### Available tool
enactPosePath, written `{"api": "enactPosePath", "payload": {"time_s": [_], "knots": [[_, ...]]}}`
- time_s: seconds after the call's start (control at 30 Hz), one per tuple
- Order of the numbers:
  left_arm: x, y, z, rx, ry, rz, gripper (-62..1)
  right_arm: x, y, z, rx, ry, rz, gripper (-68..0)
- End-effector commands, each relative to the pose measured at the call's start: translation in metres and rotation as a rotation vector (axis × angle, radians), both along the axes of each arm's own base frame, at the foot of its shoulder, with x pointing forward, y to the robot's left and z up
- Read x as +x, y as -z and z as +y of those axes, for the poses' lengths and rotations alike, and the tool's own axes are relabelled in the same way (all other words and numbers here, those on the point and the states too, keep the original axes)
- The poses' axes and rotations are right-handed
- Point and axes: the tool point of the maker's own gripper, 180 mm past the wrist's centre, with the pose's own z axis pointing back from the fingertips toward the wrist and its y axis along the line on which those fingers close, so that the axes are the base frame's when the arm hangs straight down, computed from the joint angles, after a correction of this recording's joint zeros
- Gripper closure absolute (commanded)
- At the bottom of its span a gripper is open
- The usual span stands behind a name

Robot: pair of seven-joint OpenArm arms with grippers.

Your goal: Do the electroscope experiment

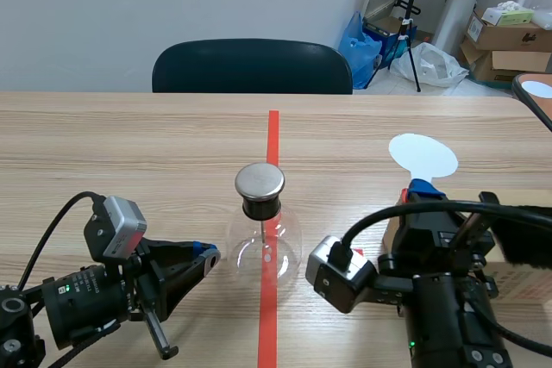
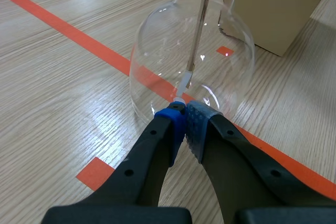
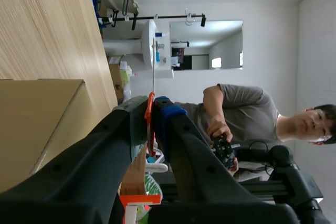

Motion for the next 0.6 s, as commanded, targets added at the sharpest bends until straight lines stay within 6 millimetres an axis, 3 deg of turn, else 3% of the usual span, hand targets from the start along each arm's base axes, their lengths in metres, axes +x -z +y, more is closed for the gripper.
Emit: {"api": "enactPosePath", "payload": {"time_s": [0.0,0.2,0.57], "knots": [[0.004,-0.011,-0.003,-0.034,-0.001,-0.024,-3.2,0.005,-0.014,-0.002,0.014,0.008,-0.047,-1.9],[0.004,-0.011,-0.003,-0.034,-0.001,-0.024,-3.2,0.005,-0.015,0.002,0.012,-0.017,-0.049,-1.9],[0.004,-0.011,-0.003,-0.034,-0.001,-0.024,-3.2,-0.004,-0.017,0.056,-0.012,-0.319,-0.064,-1.9]]}}
